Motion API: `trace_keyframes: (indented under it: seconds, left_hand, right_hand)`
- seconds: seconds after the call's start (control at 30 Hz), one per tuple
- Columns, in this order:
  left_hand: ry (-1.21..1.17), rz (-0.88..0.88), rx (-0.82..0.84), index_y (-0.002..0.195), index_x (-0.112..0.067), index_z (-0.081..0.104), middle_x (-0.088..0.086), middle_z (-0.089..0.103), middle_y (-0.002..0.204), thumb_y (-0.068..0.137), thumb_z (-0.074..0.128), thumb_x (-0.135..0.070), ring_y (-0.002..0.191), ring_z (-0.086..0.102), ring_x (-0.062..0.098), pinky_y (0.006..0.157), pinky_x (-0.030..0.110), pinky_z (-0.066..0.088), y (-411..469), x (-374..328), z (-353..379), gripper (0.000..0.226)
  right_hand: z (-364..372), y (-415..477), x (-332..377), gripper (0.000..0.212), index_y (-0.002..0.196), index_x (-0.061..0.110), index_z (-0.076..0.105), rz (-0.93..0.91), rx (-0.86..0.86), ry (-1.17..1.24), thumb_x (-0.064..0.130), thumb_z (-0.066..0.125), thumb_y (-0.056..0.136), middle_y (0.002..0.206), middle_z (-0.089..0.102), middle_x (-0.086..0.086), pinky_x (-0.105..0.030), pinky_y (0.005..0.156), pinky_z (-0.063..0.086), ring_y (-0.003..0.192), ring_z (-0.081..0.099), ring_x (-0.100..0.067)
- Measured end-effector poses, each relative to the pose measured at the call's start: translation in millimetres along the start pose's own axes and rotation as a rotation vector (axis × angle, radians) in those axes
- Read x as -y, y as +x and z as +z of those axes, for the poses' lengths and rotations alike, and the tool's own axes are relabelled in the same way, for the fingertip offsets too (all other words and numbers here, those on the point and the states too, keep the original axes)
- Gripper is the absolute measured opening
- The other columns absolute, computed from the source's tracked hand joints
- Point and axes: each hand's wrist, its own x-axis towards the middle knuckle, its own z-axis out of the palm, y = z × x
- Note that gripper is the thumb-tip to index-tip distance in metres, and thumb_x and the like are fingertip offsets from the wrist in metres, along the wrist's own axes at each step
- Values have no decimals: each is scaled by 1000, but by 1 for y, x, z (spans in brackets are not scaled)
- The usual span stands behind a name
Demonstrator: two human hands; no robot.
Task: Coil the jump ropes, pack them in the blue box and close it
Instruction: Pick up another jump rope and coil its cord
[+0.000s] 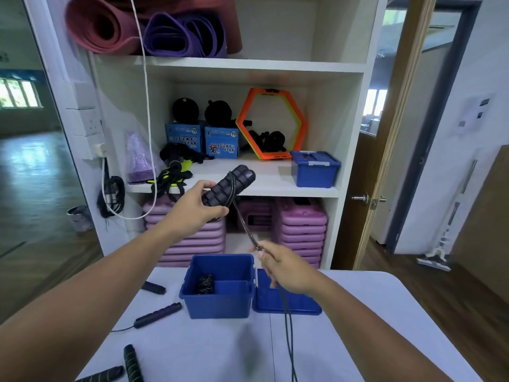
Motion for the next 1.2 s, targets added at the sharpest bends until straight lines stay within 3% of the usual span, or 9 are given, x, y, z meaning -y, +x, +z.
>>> trace_keyframes:
  seconds: [0.13, 0.3, 0.4, 0.67, 0.77, 0.9, 1.07, 1.13, 1.2]
  left_hand:
    - [323, 99, 1, 132, -26, 49, 1, 67, 104, 79, 83, -25, 88, 64, 23, 72, 30, 48, -2, 1, -1, 63]
    - [630, 168, 76, 145, -31, 45, 8, 54, 122, 79, 82, -33, 115, 53, 26, 96, 31, 41, -6, 7, 3, 76]
    - [681, 168, 135, 141, -25, 45, 5, 59, 120, 76, 84, -34, 106, 58, 24, 90, 35, 47, -9, 8, 9, 77]
    - [697, 246, 312, 125, -32, 45, -8, 61, 113, 77, 82, -41, 96, 59, 16, 83, 37, 52, -32, -8, 13, 61]
    - [602, 317, 384, 114, -46, 43, -18, 59, 108, 77, 82, -43, 95, 56, 4, 79, 27, 47, -42, -19, 13, 54]
    - [447, 356, 483, 114, -51, 51, -21, 58, 117, 80, 79, -43, 112, 55, 5, 97, 29, 46, -56, -31, 12, 45]
    - [305, 352, 471, 112, -47, 54, -29, 58, 114, 81, 81, -36, 101, 61, 9, 92, 33, 49, -66, -43, 9, 43]
    - [254, 334, 440, 118, -48, 51, -26, 56, 121, 75, 81, -45, 105, 63, 23, 95, 47, 50, -67, -44, 7, 53]
    - [162, 299, 425, 122, -47, 50, -23, 57, 123, 69, 82, -48, 114, 61, 16, 101, 48, 49, -68, -45, 6, 62]
  right_hand:
    - [-21, 2, 10, 25, 108, 18, 63, -108, -79, -159, 29, 41, 104, 68, 53, 11, -33, 64, 42, 61, 45, -6]
    - [-41, 5, 22, 28, 103, 14, 65, -145, -43, -336, 30, 43, 104, 92, 69, -8, -42, 78, 50, 86, 61, -29]
    - [-50, 5, 29, 28, 113, 15, 67, -155, -70, -373, 30, 45, 104, 100, 70, -4, -39, 82, 50, 91, 62, -21]
    - [-79, 8, 48, 21, 113, 17, 70, -274, -196, -396, 23, 54, 100, 103, 66, 9, -26, 86, 50, 95, 59, -9]
    - [-84, 11, 52, 19, 108, 17, 73, -296, -213, -349, 23, 59, 97, 99, 68, 10, -21, 82, 50, 91, 62, -7]
    - [-92, 12, 51, 13, 99, 17, 76, -288, -235, -145, 22, 67, 91, 93, 74, 10, -10, 79, 49, 89, 66, -2]
    - [-93, 11, 38, 14, 96, 9, 77, -239, -261, 51, 19, 70, 89, 90, 76, -8, -25, 82, 55, 88, 68, -22]
    - [-91, 11, 31, 16, 97, 9, 77, -223, -267, 85, 19, 69, 89, 90, 75, -10, -29, 84, 55, 88, 68, -24]
    - [-89, 11, 26, 16, 95, 6, 77, -206, -249, 163, 18, 69, 89, 90, 74, -13, -28, 82, 55, 84, 68, -23]
